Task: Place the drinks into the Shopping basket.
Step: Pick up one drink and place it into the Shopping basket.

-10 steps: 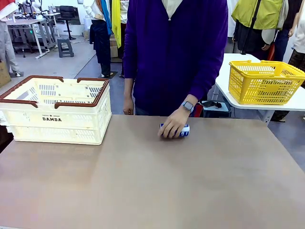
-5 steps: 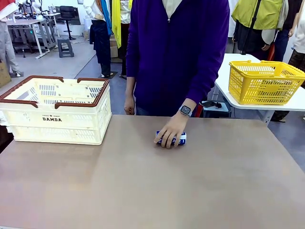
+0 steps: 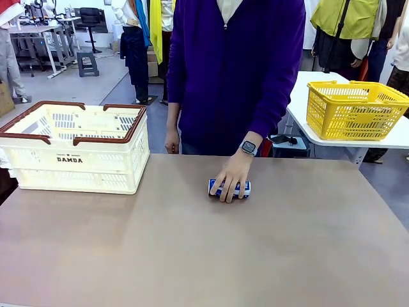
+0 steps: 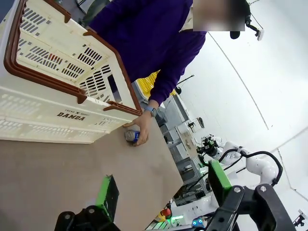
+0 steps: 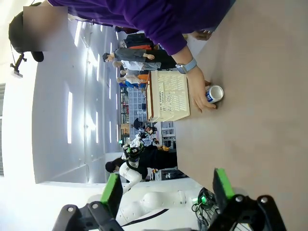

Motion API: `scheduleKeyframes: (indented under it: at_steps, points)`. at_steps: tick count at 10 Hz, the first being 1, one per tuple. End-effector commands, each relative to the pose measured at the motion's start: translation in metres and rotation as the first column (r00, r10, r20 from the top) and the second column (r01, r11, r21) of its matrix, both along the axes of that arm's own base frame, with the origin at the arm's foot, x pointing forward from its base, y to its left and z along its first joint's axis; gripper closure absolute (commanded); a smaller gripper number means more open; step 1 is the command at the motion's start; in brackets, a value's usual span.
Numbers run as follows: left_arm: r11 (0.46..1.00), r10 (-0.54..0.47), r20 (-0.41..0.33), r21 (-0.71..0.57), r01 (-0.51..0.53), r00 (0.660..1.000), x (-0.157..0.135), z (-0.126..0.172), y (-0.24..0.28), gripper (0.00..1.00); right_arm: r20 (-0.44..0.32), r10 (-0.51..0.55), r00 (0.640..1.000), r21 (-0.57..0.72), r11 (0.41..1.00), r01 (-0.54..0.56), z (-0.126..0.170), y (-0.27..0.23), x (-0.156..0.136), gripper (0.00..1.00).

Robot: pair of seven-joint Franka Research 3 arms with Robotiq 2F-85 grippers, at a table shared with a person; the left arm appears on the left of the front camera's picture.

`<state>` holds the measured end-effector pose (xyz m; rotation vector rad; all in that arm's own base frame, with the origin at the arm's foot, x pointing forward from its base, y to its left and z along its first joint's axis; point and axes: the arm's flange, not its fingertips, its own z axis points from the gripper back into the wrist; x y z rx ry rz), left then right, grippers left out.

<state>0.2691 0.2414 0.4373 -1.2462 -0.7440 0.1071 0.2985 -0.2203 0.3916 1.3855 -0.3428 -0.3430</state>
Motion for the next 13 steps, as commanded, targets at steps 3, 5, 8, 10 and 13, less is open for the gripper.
scheduleKeyframes:
  at_steps: [3,5,8,10,13]
  points:
    - [1.0,-0.014,0.007,0.002,0.014,1.0,-0.003,-0.001,0.001,0.0,-0.001,0.012,1.0,0.001,1.0,-0.012,0.004,0.0,-0.002,0.0]
    - [0.99,-0.107,0.046,0.101,0.102,0.993,-0.003,0.032,-0.035,0.0,-0.001,0.012,1.0,0.001,1.0,-0.012,0.004,0.0,-0.002,0.0]
    - [0.723,-0.521,-0.083,0.486,0.491,0.849,0.071,0.094,-0.227,0.0,-0.001,0.012,1.0,0.001,1.0,-0.012,0.004,0.0,-0.002,0.0]
    - [0.609,-0.509,-0.118,0.651,0.454,0.853,0.105,0.089,-0.34,0.0,-0.001,0.012,1.0,0.001,1.0,-0.012,0.004,0.0,-0.002,0.0]
    - [0.498,-0.594,-0.15,0.702,0.509,0.79,0.114,0.067,-0.446,0.0,-0.001,0.012,1.0,0.001,1.0,-0.012,0.004,0.0,-0.002,0.0]
